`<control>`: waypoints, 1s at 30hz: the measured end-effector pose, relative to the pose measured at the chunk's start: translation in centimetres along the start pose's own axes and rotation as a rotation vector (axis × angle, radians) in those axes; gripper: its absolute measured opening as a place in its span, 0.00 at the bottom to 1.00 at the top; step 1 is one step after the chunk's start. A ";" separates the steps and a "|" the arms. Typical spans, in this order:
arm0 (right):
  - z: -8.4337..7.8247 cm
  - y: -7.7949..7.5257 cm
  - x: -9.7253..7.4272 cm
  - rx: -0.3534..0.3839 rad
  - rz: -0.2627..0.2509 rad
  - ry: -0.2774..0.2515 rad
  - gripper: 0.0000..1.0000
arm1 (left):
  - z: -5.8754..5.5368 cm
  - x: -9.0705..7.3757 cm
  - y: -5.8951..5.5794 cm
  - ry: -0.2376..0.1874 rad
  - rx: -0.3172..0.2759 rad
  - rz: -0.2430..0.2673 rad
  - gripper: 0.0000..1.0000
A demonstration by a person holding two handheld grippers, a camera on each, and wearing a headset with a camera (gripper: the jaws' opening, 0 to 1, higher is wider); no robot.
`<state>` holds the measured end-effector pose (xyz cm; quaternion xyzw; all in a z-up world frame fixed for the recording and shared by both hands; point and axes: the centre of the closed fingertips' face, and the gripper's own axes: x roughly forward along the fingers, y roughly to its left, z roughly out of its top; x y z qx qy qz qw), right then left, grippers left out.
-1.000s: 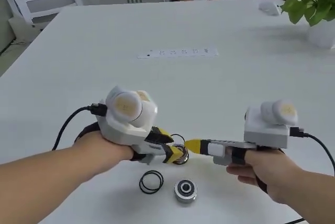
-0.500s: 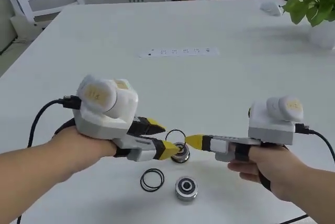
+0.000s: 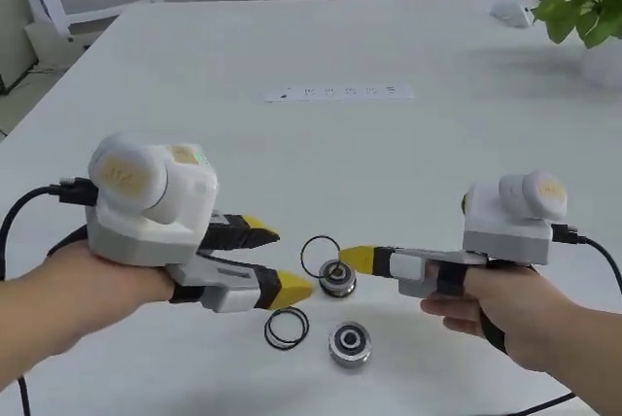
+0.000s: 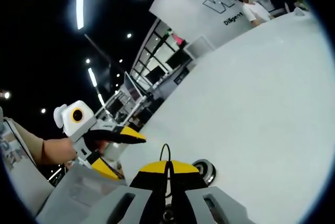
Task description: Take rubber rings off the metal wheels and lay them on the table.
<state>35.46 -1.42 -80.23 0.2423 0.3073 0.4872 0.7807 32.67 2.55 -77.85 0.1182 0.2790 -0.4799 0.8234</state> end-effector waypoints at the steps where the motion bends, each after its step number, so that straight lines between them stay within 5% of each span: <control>1: -0.1 0.1 0.1 -0.001 0.003 0.005 0.00 | -0.1 -0.3 0.0 -0.001 -0.003 0.003 0.49; 20: -2.4 1.3 1.7 0.000 0.054 0.107 0.00 | -2.4 -2.7 0.3 0.002 -0.057 0.047 0.62; 30: -4.7 1.3 2.5 0.001 0.056 0.212 0.00 | -3.3 -3.2 0.1 0.013 -0.057 0.053 0.64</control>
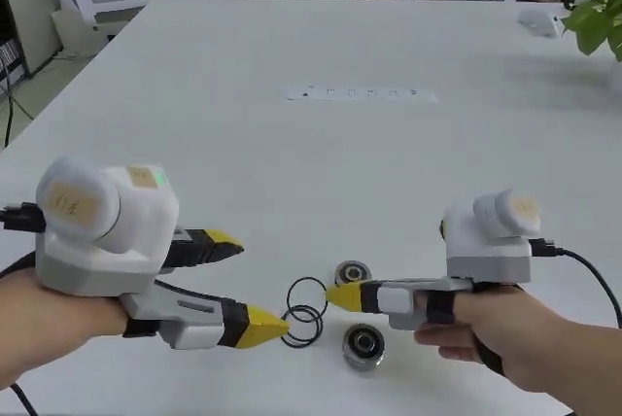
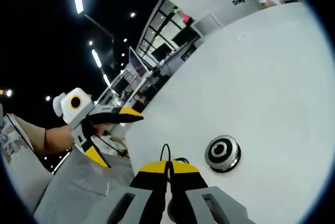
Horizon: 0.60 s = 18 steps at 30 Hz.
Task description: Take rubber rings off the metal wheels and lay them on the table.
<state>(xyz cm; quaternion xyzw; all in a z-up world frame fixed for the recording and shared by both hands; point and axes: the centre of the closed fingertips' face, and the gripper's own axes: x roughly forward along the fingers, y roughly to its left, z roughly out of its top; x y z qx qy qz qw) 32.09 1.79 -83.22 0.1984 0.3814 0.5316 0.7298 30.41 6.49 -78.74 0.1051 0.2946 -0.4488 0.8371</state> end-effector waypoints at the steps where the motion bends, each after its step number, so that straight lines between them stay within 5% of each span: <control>1: -0.2 0.0 0.1 0.002 0.001 0.007 0.00 | -0.1 -0.1 0.0 0.002 0.000 0.001 0.65; 18: -1.7 -0.1 1.2 -0.032 -0.019 0.092 0.00 | -0.6 -0.1 0.1 0.012 -0.005 0.003 0.65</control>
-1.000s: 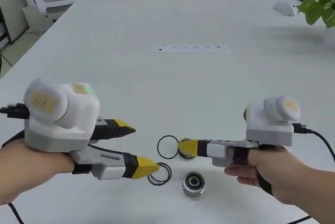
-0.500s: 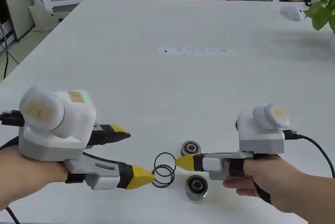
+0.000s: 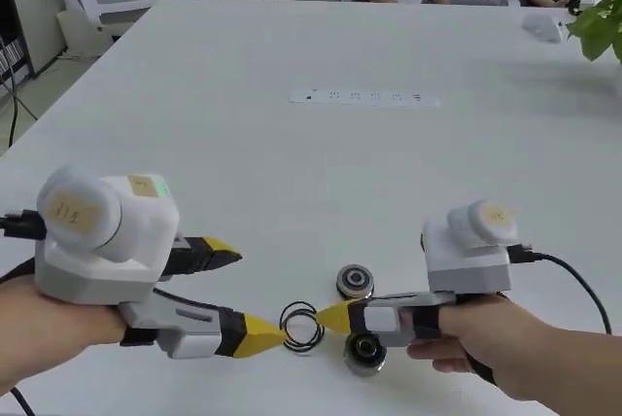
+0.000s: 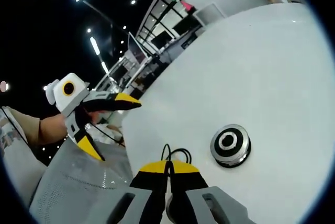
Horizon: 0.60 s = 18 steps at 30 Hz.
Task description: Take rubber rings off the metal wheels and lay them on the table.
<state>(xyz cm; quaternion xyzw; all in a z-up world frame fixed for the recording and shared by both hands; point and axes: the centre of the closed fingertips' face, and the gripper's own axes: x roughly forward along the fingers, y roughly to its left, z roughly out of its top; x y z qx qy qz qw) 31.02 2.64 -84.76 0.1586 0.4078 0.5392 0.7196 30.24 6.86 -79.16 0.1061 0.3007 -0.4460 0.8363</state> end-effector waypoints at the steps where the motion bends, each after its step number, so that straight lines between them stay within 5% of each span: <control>1: 0.0 0.0 0.0 0.000 0.001 0.001 0.00 | 0.0 0.0 0.0 0.000 0.000 0.000 0.65; 18: -0.5 -0.5 0.3 -0.072 -0.045 0.032 0.04 | -0.5 0.1 -0.2 0.017 -0.009 -0.003 0.64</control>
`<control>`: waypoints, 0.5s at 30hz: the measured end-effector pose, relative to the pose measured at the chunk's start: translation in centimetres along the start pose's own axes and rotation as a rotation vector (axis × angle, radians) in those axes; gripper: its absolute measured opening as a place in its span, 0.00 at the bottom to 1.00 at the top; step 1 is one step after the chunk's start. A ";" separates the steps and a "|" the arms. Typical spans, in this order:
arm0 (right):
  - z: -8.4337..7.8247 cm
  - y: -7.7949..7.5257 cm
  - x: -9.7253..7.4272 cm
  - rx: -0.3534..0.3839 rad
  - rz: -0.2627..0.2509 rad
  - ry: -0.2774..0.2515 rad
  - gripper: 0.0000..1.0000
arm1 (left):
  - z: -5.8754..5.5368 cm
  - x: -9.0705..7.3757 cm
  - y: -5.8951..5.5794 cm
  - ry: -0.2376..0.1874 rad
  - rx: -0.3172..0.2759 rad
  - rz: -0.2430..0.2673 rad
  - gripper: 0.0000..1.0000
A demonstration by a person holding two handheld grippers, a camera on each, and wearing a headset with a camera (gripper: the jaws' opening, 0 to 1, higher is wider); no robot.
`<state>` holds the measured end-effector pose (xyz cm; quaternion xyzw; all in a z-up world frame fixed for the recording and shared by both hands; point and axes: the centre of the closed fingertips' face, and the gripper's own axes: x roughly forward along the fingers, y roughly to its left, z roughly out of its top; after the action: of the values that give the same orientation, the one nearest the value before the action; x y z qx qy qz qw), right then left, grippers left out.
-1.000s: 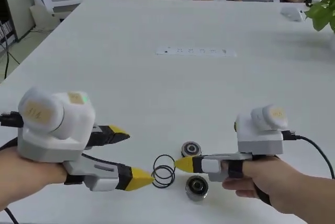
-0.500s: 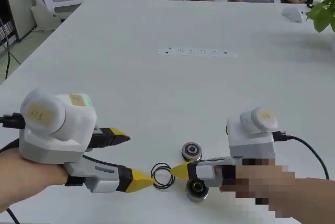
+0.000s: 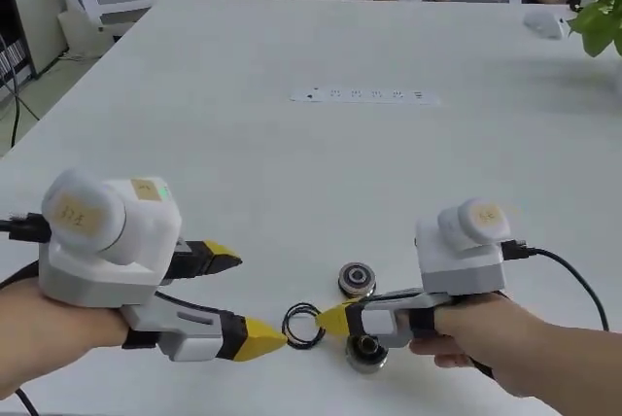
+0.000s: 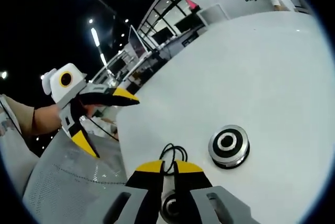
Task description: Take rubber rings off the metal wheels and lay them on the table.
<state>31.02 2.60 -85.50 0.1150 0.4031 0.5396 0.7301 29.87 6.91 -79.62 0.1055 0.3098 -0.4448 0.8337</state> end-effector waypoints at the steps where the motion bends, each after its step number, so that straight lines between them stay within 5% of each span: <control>1: 0.0 0.0 0.0 -0.003 0.000 0.001 0.05 | 0.0 0.0 0.0 0.001 -0.002 0.000 0.64; 15: 0.7 0.0 -1.0 -0.031 -0.010 -0.029 0.15 | 0.0 0.3 0.0 0.013 -0.003 -0.008 0.64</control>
<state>31.44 1.96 -84.55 0.1095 0.3845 0.5404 0.7404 30.02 6.72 -79.80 0.1060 0.3165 -0.4471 0.8299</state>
